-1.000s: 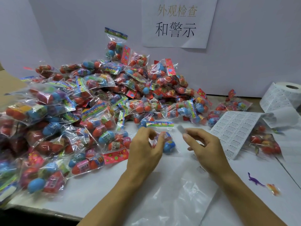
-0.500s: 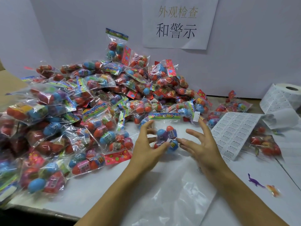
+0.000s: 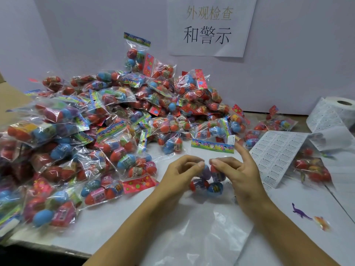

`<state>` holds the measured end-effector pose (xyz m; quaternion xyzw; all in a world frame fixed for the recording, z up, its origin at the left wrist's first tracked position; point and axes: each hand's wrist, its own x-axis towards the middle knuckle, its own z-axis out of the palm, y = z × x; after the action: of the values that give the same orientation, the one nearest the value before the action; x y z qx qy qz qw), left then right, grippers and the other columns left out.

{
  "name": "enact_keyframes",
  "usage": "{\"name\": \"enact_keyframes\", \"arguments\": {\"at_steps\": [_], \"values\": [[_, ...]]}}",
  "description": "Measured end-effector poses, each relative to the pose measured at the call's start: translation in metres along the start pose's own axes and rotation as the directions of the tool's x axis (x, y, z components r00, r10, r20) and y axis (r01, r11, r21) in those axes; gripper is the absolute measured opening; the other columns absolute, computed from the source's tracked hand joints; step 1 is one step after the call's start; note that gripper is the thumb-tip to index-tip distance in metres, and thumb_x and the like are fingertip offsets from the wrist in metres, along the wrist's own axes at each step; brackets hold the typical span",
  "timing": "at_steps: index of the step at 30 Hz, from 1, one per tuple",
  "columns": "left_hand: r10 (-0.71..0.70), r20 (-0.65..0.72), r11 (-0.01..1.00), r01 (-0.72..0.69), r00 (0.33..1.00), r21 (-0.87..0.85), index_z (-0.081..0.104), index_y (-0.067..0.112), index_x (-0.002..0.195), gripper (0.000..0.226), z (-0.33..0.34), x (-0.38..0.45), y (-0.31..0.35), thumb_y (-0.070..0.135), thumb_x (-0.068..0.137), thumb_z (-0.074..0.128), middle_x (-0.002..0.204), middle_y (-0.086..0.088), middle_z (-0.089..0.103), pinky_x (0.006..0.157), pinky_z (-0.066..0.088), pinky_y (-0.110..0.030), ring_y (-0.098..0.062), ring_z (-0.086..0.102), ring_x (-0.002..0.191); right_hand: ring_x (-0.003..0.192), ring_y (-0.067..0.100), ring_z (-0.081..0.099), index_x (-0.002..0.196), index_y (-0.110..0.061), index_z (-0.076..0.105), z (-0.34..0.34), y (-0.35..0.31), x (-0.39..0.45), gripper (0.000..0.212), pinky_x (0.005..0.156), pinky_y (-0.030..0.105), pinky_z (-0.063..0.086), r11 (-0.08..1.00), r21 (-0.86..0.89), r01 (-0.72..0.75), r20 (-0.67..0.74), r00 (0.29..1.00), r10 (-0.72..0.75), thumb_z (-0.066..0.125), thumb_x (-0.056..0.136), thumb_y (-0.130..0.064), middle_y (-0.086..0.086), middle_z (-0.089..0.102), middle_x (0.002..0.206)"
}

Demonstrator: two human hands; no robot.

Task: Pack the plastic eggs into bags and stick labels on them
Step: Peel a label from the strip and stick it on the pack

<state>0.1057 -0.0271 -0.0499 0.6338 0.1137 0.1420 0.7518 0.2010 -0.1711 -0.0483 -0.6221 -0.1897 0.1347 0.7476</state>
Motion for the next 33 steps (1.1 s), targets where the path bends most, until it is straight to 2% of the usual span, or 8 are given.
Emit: {"name": "enact_keyframes", "arguments": {"at_steps": [5,12,16,17,20,26,29,33], "values": [[-0.024,-0.007,0.998,0.023,1.0,-0.062,0.078,0.026,0.086,0.005,-0.002,0.002,-0.001,0.029,0.083,0.075,0.087,-0.004,0.073,0.075,0.058,-0.038,-0.022,0.071,0.091,0.089,0.02,0.076,0.144,-0.033,0.038,0.004,-0.005,-0.003,0.087,0.069,0.018,0.056,0.999,0.032,0.024,-0.014,1.0,-0.024,0.084,0.071,-0.018,0.013,0.077,0.09],[-0.08,0.108,0.995,0.085,0.991,-0.046,0.067,0.024,0.116,0.053,-0.001,-0.001,-0.003,0.015,0.068,0.088,0.109,-0.016,0.073,0.078,0.062,-0.044,-0.031,0.075,0.095,0.09,0.015,0.076,0.14,-0.036,0.037,0.002,-0.011,-0.001,0.087,0.073,0.023,0.058,0.996,0.075,0.046,-0.119,0.992,-0.037,0.085,0.068,-0.027,0.004,0.079,0.096],[-0.051,0.012,0.991,0.052,0.999,-0.125,0.068,0.014,0.115,0.044,-0.003,0.001,0.001,0.009,0.074,0.082,0.1,-0.013,0.075,0.069,0.062,-0.039,-0.033,0.076,0.088,0.103,0.009,0.071,0.12,-0.027,0.063,-0.007,-0.017,0.003,0.037,0.083,0.034,0.056,0.985,0.115,0.133,-0.198,0.974,-0.108,0.074,0.085,-0.026,-0.012,0.076,0.101],[-0.055,-0.015,0.986,0.052,0.998,-0.161,0.067,0.012,0.118,0.042,-0.005,0.002,0.001,0.007,0.079,0.082,0.102,-0.016,0.074,0.069,0.062,-0.04,-0.033,0.075,0.088,0.101,0.006,0.069,0.106,-0.028,0.072,-0.009,-0.02,0.003,0.017,0.083,0.034,0.055,0.983,0.094,0.157,-0.197,0.971,-0.136,0.07,0.09,-0.023,-0.014,0.074,0.099],[-0.064,-0.067,0.972,0.047,0.996,-0.231,0.062,0.008,0.123,0.034,-0.008,0.003,0.005,0.002,0.091,0.072,0.107,-0.022,0.073,0.069,0.062,-0.043,-0.033,0.075,0.088,0.108,0.004,0.063,0.075,-0.028,0.076,-0.013,-0.023,-0.002,0.02,0.087,0.024,0.052,0.96,-0.117,0.253,-0.053,0.964,-0.26,0.07,0.091,-0.018,-0.011,0.067,0.111],[-0.053,-0.055,0.964,0.037,0.997,-0.263,0.053,0.011,0.133,0.046,-0.008,0.004,0.006,0.004,0.091,0.071,0.109,-0.023,0.074,0.073,0.062,-0.041,-0.034,0.076,0.09,0.119,0.008,0.046,0.072,-0.031,0.067,-0.004,-0.02,-0.012,0.022,0.094,0.007,0.033,0.698,-0.593,0.401,0.222,0.915,-0.338,0.074,0.089,-0.018,-0.012,0.053,0.119],[-0.039,-0.024,0.971,0.032,0.999,-0.235,0.053,0.012,0.132,0.045,-0.009,0.003,0.005,0.001,0.092,0.07,0.106,-0.021,0.076,0.074,0.062,-0.04,-0.031,0.076,0.09,0.117,0.009,0.043,0.072,-0.025,0.068,-0.002,-0.017,-0.014,0.019,0.099,0.024,0.035,0.667,-0.628,0.401,0.233,0.915,-0.33,0.076,0.087,-0.018,-0.012,0.051,0.114],[-0.035,0.008,0.977,0.036,0.999,-0.211,0.053,0.014,0.131,0.045,-0.008,0.002,0.004,0.001,0.092,0.071,0.106,-0.019,0.076,0.077,0.062,-0.041,-0.031,0.076,0.093,0.116,0.002,0.042,0.074,-0.023,0.069,-0.003,-0.017,-0.014,0.016,0.093,0.019,0.036,0.667,-0.623,0.408,0.244,0.912,-0.33,0.075,0.088,-0.018,-0.016,0.049,0.112]]}}
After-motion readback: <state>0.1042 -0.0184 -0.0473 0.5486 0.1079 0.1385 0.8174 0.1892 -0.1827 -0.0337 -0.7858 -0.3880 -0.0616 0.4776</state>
